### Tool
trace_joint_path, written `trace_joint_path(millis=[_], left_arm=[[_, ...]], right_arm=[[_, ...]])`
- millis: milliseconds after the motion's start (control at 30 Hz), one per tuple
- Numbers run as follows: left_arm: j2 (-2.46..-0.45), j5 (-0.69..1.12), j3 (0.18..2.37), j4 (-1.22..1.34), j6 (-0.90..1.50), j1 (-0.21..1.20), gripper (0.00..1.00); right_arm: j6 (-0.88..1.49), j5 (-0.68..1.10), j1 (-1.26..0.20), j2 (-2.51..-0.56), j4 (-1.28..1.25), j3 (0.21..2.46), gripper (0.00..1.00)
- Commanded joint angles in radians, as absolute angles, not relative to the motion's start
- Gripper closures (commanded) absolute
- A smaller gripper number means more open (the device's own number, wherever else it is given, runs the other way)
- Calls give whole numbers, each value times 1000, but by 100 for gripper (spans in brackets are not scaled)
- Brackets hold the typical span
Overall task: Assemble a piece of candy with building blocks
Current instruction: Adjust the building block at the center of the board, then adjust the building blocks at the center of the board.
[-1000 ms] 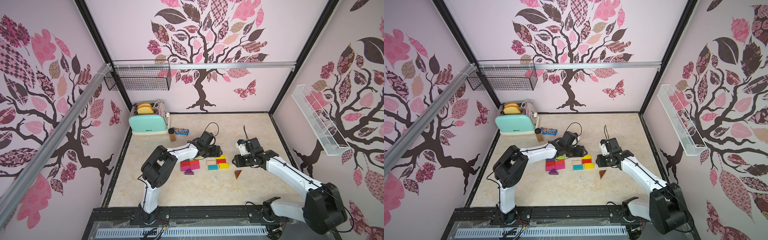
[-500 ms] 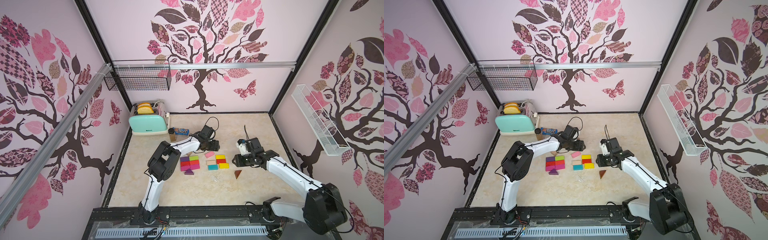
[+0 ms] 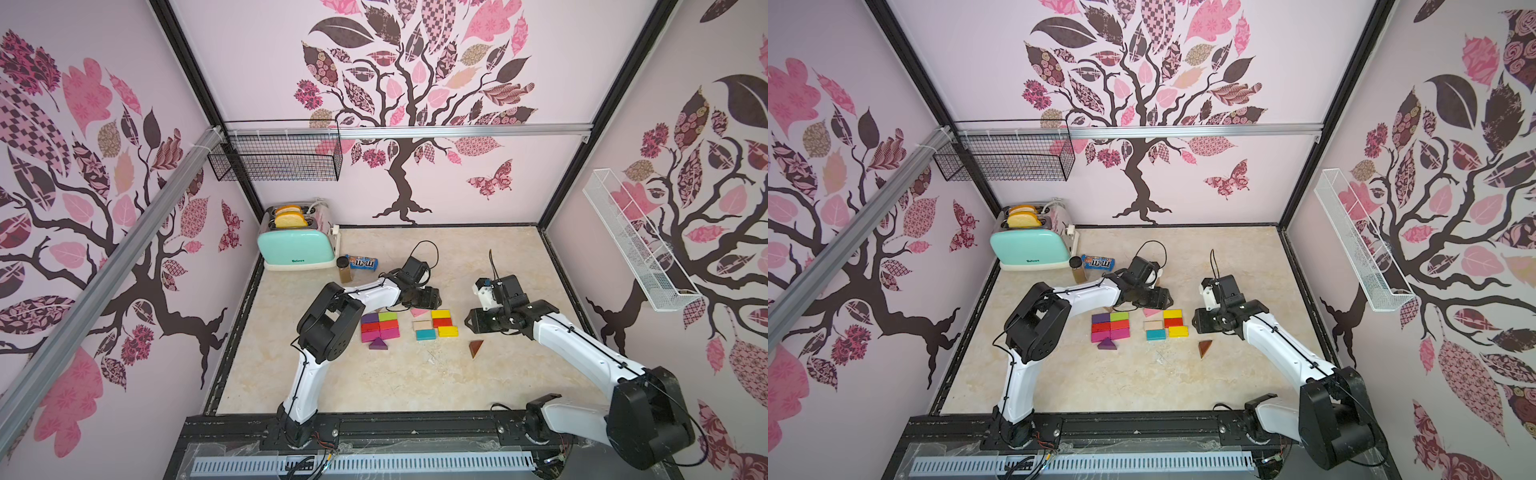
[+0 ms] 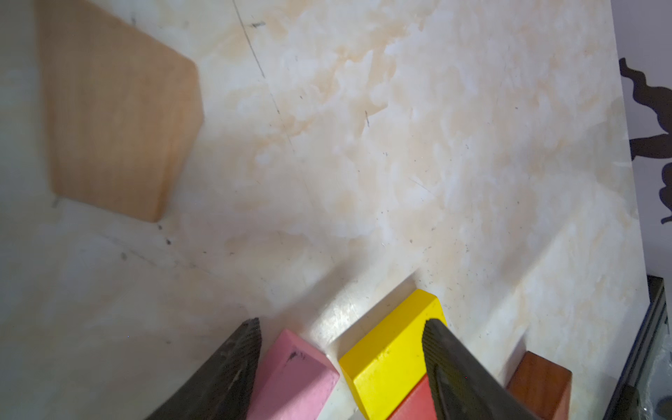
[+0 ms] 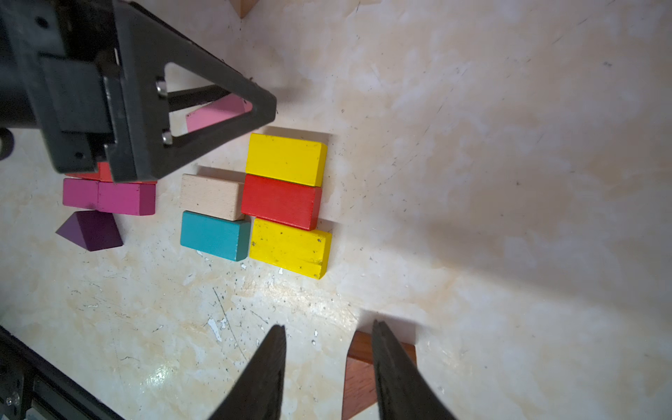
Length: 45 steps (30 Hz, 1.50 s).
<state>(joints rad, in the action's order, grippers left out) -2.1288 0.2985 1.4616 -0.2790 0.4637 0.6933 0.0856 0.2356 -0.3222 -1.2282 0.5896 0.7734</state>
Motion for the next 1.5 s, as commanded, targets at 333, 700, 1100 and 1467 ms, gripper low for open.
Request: trace_joint_path(millis=[333, 700, 1100, 1467], left_arm=[[-2089, 338, 1417, -302, 443, 717, 25], [-1920, 17, 1223, -69, 713, 730, 12], [-1916, -401, 1056, 137, 998, 840, 10], [-1955, -425, 1004, 155, 1110, 863, 12]], right_arm=[[74, 244, -313, -1216, 569, 779, 58], [74, 259, -311, -1179, 559, 776, 57], [103, 369, -311, -1056, 539, 723, 58], [108, 400, -312, -1017, 533, 724, 58]])
